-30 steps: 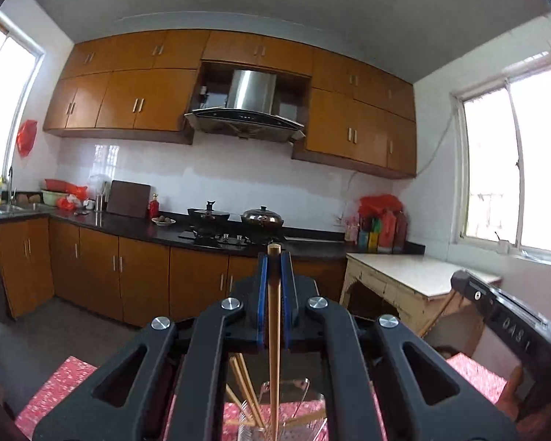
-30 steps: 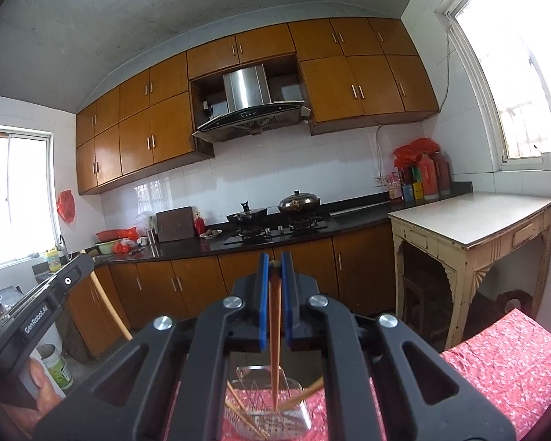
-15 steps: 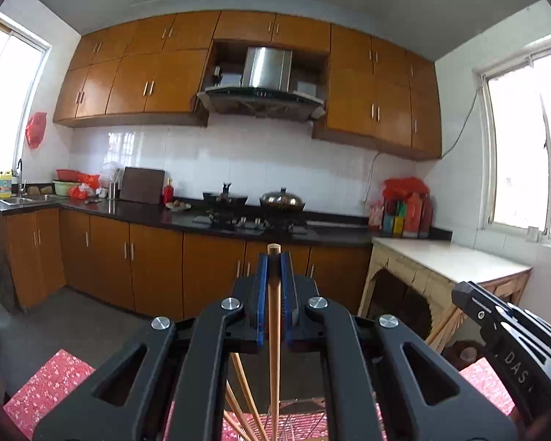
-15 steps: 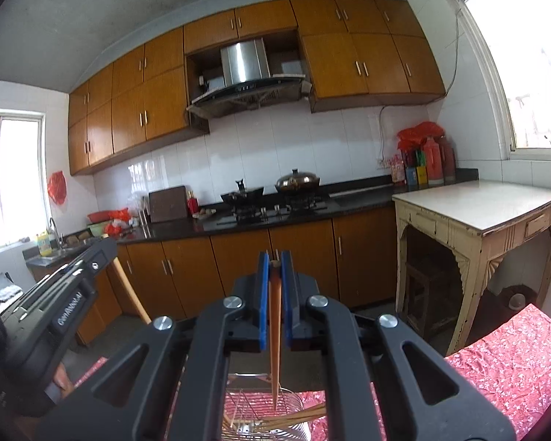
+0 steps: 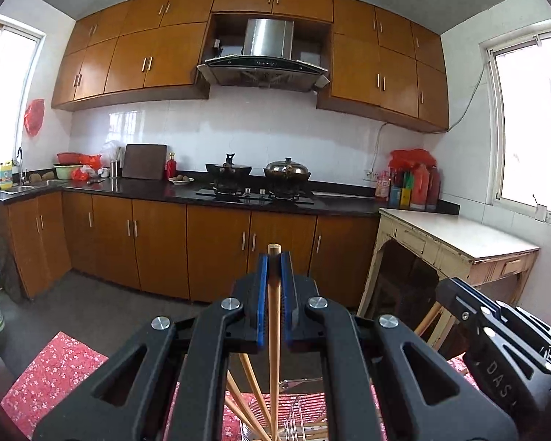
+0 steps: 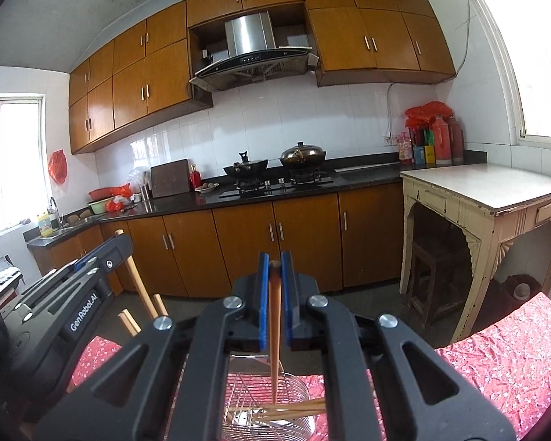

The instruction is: Organize utensils

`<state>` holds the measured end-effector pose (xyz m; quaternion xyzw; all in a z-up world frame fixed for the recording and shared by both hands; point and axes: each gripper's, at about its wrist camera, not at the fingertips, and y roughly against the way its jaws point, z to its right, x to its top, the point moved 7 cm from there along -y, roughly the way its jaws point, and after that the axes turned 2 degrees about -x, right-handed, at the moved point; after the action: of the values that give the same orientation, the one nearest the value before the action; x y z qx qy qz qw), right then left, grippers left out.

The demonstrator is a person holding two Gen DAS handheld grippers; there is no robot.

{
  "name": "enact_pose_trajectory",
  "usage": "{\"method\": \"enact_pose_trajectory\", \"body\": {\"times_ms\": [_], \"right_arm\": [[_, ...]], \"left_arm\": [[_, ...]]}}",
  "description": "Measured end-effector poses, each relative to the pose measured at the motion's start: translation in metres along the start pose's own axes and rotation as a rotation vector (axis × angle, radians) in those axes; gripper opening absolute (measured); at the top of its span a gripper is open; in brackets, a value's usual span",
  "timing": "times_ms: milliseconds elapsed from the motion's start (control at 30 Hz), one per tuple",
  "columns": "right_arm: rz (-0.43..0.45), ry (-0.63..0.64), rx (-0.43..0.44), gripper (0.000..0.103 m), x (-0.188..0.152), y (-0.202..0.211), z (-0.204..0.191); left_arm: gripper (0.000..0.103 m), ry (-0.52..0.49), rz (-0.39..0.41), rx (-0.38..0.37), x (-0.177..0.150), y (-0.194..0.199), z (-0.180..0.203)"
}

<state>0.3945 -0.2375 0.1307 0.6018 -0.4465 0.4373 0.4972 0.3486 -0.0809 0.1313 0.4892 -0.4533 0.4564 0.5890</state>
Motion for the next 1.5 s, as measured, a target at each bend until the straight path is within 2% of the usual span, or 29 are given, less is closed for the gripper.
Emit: {"method": "enact_pose_trajectory", "body": {"times_ms": [133,167,200,233,267,400,567,633,667,800,900,1000,1133,1300,1500], "right_arm": [[-0.039,-0.001,-0.003,0.01,-0.004,-0.007,0.001],[-0.042,-0.004,-0.017,0.012,-0.005,-0.007,0.003],[-0.039,-0.006,-0.031,0.029,-0.005,-0.005,0.006],[-0.026,-0.014,-0.045,0.048,-0.004,-0.001,0.01],[-0.012,-0.02,-0.052,0.051,-0.002,0.004,0.014],[0.009,-0.026,-0.076,0.053,0.005,0.021,0.024],[0.031,-0.017,-0.095,0.065,0.012,0.046,0.03],[0.039,-0.01,-0.104,0.075,0.013,0.057,0.031],[0.037,-0.01,-0.099,0.077,0.013,0.063,0.03],[0.031,-0.019,-0.085,0.098,0.004,0.084,0.028],[0.033,-0.005,-0.106,0.099,-0.011,0.101,0.026],[0.007,0.029,-0.134,0.099,-0.034,0.115,0.022],[-0.013,0.088,-0.145,0.099,-0.075,0.142,0.011],[-0.025,0.078,-0.118,0.099,-0.117,0.17,0.001],[-0.053,0.073,-0.113,0.099,-0.157,0.188,-0.005]], "left_arm": [[0.008,0.014,-0.02,0.0,0.001,0.0,-0.004],[0.014,0.019,-0.026,-0.002,0.002,0.0,-0.004],[0.029,0.028,-0.028,-0.004,0.003,0.004,-0.007],[0.038,0.033,-0.026,0.002,0.006,0.006,-0.009],[0.05,0.039,-0.018,0.009,0.009,0.009,-0.012],[0.053,0.04,0.003,0.016,0.017,0.025,-0.022],[0.061,0.047,0.021,0.035,0.025,0.045,-0.038],[0.062,0.05,0.023,0.036,0.026,0.051,-0.043],[0.065,0.047,0.024,0.041,0.025,0.054,-0.046],[0.081,0.03,0.025,0.052,0.018,0.071,-0.058],[0.094,0.01,0.02,0.05,0.006,0.086,-0.067],[0.101,0.002,0.001,0.039,-0.011,0.101,-0.075],[0.101,0.005,-0.023,0.02,-0.04,0.123,-0.085],[0.101,-0.047,-0.049,0.026,-0.09,0.15,-0.084],[0.101,-0.03,-0.042,0.043,-0.125,0.177,-0.088]]}}
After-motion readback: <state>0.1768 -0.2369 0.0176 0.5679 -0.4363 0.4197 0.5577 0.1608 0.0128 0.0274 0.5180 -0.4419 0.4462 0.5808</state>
